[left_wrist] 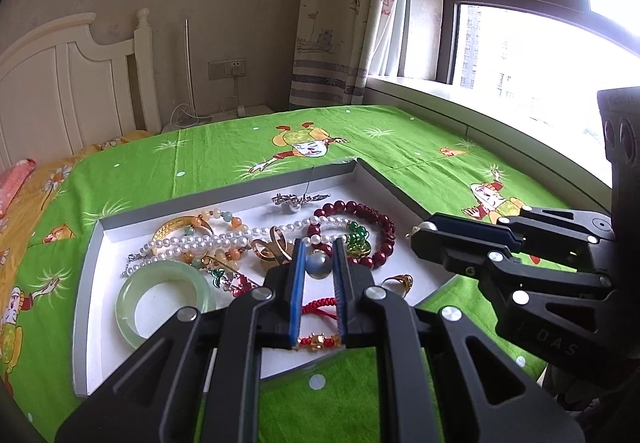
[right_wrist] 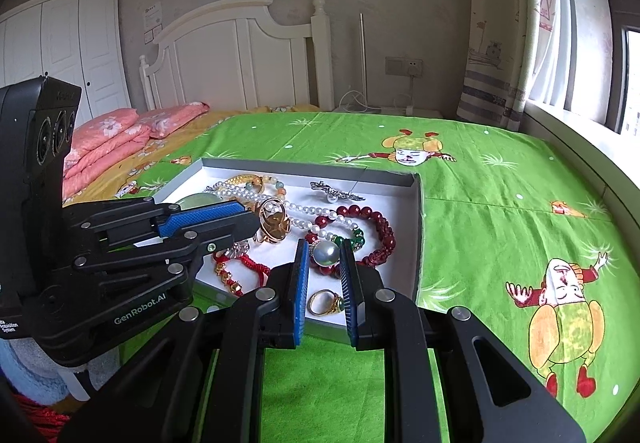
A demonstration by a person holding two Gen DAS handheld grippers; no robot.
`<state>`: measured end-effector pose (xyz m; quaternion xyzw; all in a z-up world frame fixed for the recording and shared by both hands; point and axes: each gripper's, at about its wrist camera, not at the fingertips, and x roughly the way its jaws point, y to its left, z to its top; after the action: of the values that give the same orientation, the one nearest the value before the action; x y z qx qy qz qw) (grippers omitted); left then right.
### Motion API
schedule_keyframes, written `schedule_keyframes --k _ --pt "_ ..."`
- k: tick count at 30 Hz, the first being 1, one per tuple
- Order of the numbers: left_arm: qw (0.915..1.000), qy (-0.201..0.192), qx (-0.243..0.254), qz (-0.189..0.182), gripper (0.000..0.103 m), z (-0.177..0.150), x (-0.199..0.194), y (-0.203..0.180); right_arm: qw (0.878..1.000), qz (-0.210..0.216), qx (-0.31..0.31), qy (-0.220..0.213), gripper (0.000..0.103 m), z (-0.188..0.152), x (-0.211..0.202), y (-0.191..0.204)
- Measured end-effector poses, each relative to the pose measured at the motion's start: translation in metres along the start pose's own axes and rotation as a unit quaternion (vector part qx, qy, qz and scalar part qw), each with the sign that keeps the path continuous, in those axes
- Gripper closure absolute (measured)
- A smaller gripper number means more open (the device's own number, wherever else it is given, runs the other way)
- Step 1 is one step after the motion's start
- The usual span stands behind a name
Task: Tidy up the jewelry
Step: 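Carry both pearl earrings into the tray and open both grippers, then withdraw both open grippers from the tray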
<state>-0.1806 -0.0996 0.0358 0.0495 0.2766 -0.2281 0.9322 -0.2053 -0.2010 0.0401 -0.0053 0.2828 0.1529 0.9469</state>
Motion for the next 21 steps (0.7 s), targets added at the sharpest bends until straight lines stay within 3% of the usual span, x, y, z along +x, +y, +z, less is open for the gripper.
schedule_keyframes --k 18,21 --pt "0.9997 0.014 0.005 0.017 0.090 -0.0005 0.0063 -0.0023 1.000 -0.001 0.005 0.007 0.085 -0.0041 0.0097 -0.0046" --pt "0.9997 0.013 -0.002 0.020 0.081 0.0000 0.0062 0.0002 1.000 -0.006 0.010 0.006 0.085 -0.0038 0.0098 -0.0049"
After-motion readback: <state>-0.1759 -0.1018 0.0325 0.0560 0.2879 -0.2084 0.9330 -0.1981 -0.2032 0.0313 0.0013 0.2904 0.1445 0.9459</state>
